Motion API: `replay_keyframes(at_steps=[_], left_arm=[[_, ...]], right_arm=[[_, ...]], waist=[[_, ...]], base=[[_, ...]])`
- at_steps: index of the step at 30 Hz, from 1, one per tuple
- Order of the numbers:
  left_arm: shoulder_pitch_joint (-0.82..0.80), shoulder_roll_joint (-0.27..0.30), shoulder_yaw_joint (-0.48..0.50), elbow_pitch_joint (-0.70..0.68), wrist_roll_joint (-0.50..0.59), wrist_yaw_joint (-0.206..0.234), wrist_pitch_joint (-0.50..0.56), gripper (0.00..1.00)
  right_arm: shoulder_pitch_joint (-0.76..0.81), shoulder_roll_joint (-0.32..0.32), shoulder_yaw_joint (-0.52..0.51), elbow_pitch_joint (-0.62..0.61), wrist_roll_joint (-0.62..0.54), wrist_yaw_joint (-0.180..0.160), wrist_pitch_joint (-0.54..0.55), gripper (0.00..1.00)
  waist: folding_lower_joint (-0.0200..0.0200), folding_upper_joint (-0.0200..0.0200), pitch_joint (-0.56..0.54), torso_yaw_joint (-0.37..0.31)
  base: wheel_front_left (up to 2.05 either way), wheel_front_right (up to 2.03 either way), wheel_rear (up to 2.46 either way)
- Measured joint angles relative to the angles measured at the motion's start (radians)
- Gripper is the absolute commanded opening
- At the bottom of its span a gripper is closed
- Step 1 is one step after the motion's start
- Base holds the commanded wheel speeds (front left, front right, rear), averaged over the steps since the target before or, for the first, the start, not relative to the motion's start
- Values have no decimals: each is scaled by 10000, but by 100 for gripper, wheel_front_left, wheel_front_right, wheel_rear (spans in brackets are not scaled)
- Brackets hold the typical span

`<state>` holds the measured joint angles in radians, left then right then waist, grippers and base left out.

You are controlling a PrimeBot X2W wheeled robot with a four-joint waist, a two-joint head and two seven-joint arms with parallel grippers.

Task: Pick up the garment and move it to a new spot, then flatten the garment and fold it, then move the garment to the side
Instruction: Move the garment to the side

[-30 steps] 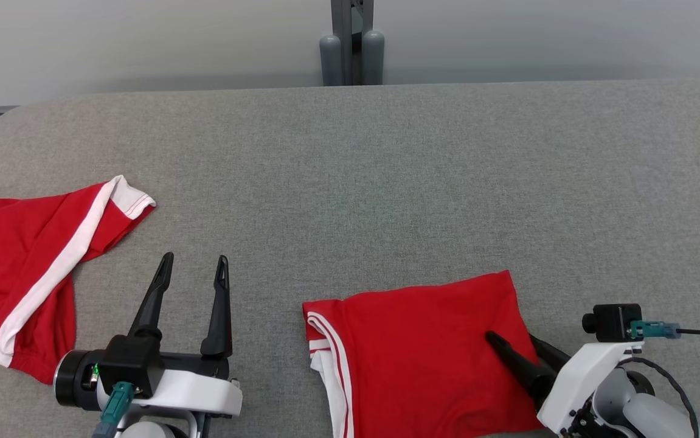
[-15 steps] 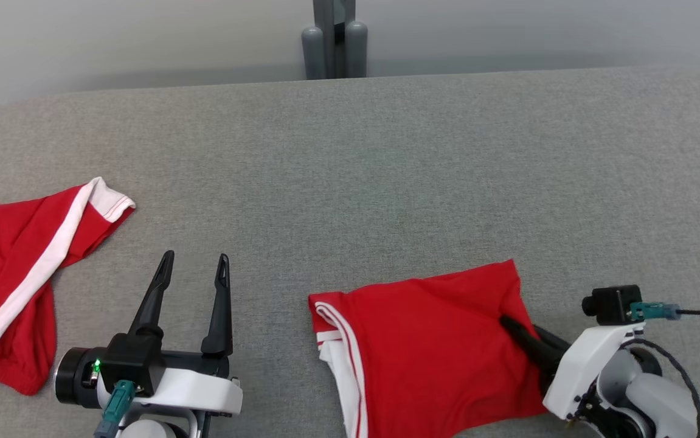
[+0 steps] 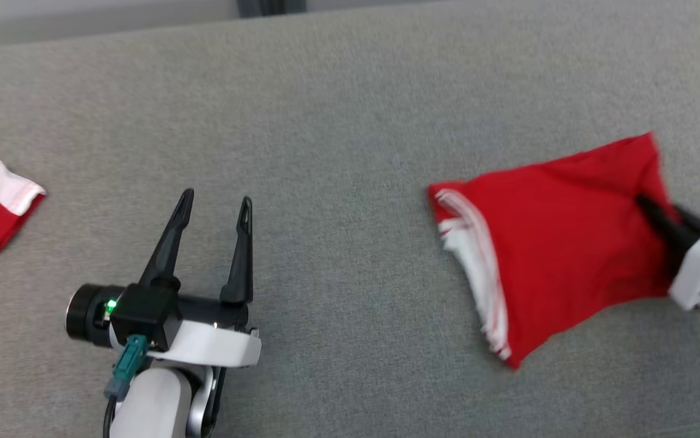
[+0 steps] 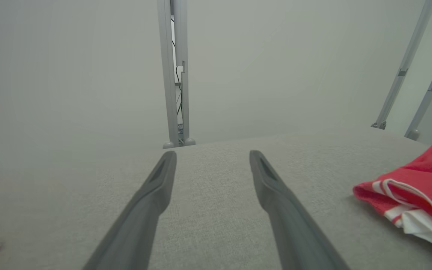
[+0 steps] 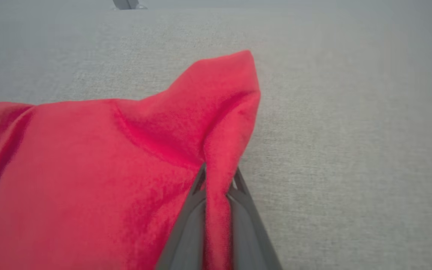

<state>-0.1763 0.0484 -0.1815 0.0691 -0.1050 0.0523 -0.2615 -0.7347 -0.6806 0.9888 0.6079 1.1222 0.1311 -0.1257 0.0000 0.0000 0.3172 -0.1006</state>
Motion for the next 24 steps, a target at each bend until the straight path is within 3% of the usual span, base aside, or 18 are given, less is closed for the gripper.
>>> replay_keyframes(at_steps=[4, 10, 24], left_arm=[[-553, -2, -188, -33, 23, -84, 2, 100], [-1182, 2, -337, 96, 142, -249, 2, 100], [-1826, -46, -268, 48, 391, -558, -44, 100]], right_arm=[[-583, -742, -117, 579, -109, 0, -320, 0], [-1548, -1191, -414, 1766, -980, 0, -1072, 0], [-3211, -995, -1745, 4823, -3944, 2, -1360, 0]], waist=[[0, 0, 734, -229], [0, 0, 1807, -536], [1, 0, 3026, -650]], base=[[0, 0, 0], [0, 0, 0], [0, 0, 0]])
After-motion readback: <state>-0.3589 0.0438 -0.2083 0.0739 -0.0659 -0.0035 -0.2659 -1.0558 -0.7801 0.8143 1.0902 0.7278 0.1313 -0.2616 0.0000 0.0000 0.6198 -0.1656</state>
